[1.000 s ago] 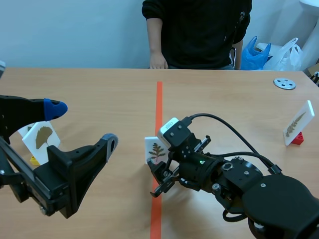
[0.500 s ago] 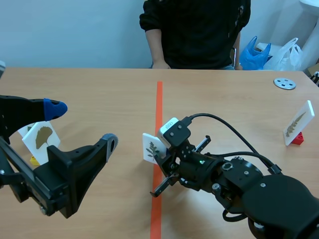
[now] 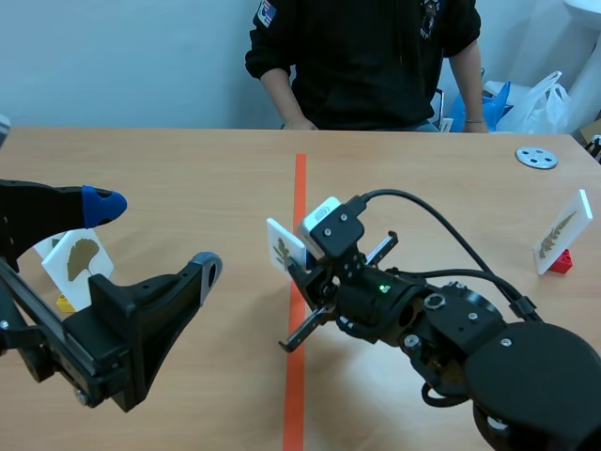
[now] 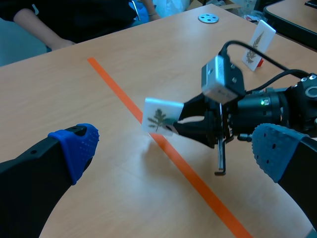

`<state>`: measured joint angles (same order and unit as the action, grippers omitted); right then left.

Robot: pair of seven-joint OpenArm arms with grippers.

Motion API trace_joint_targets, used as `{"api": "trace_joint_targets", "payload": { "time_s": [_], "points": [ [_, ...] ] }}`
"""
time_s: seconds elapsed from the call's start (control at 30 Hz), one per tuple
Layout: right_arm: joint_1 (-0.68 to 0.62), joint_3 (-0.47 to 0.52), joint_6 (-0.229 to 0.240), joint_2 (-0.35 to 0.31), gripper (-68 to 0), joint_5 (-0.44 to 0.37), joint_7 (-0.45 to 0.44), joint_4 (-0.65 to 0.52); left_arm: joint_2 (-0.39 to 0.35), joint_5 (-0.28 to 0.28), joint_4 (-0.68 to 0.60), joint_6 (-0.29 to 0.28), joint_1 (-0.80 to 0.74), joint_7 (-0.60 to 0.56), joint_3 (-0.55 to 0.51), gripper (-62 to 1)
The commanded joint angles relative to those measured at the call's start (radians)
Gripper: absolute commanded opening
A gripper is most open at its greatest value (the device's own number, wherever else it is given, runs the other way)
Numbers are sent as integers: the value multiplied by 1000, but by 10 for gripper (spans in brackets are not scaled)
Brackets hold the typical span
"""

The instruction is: Sort the leaf by its shape. The table is split by an orange tape line. A compound leaf with several leaflets goes to the left side, a simple leaf with one blade goes to the right side. Return to the home posture when a red brick is placed on the table.

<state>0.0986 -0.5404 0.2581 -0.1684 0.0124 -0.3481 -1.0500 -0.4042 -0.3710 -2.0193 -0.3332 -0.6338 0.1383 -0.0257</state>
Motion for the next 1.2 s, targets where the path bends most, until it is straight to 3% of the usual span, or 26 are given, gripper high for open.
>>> {"api": "trace_joint_targets", "payload": {
  "time_s": [0.0,0.33,0.5,0.8,1.17],
  "points": [
    [-16,38,-4,-31,-651,-27,-14,-67,4,-10,-3,2,0,-18,-3,14],
    [-213,321,-4,-128,-651,-252,36,-311,4,-10,-3,2,0,-18,-3,14],
    [-295,467,-1,-169,-651,-274,52,-352,4,-10,-3,1,0,-18,-3,14],
    [-370,659,-5,-212,-652,-379,142,-329,4,-10,-3,1,0,-18,-3,14],
    [-237,675,-8,-222,-656,-428,155,-82,4,-10,-3,1,0,-16,-3,14]
  ]
}}
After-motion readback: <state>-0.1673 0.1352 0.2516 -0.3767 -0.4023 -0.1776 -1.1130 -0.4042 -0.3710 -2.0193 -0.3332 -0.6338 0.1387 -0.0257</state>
